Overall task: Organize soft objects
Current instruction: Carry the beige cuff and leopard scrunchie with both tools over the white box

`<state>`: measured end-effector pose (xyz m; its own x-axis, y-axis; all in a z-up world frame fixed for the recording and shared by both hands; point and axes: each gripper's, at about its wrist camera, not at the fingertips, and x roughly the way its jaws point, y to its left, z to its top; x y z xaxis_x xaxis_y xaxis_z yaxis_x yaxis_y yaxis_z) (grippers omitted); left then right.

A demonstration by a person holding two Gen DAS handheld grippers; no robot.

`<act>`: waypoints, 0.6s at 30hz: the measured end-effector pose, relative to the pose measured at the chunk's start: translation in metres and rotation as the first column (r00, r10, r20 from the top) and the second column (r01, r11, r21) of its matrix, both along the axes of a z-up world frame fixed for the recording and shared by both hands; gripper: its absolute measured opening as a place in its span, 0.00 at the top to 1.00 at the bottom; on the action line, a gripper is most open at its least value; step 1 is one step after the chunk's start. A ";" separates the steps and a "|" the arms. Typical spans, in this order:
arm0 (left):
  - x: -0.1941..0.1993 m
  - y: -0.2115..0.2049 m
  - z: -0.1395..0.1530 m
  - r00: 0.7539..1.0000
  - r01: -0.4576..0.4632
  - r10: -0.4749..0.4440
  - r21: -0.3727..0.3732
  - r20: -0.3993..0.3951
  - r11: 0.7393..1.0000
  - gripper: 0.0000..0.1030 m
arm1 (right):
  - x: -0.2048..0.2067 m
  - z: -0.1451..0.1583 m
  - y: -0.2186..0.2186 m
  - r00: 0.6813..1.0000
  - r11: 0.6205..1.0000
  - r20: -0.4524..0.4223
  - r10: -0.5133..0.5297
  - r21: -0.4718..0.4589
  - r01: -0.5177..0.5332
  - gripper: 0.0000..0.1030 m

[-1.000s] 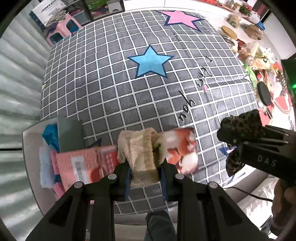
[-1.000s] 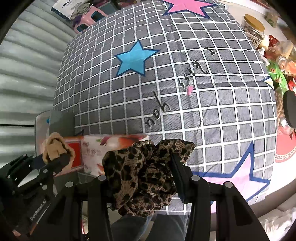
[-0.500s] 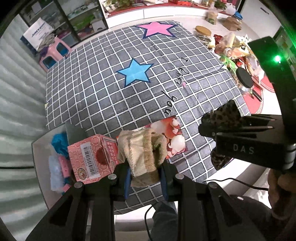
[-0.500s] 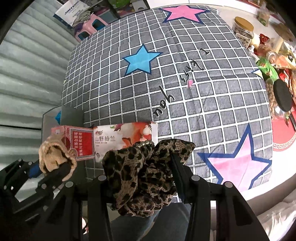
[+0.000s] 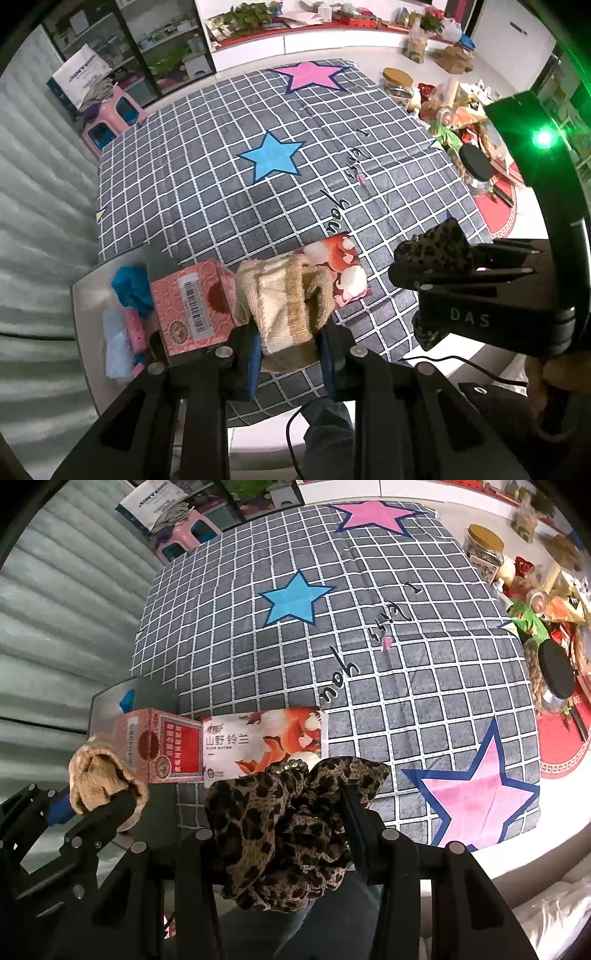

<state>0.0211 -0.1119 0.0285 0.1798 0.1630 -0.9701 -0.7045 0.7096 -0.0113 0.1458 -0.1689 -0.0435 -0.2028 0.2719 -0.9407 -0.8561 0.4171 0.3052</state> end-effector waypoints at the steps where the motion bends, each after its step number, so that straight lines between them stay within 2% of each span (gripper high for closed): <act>1: -0.004 0.000 0.001 1.000 -0.009 0.009 0.002 0.003 1.000 0.72 | -0.002 0.001 0.000 1.000 1.000 0.001 0.003 0.000 -0.003 0.54; 18: -0.067 0.000 0.011 0.991 -0.128 0.126 0.036 0.040 0.991 0.72 | -0.061 0.014 0.007 0.994 0.995 0.048 0.099 0.029 -0.101 0.54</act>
<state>-0.0459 -0.1119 0.0396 0.1916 0.2236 -0.9557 -0.7884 0.6150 -0.0142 0.0843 -0.1620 -0.0297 -0.1864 0.2821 -0.9411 -0.9066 0.3197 0.2754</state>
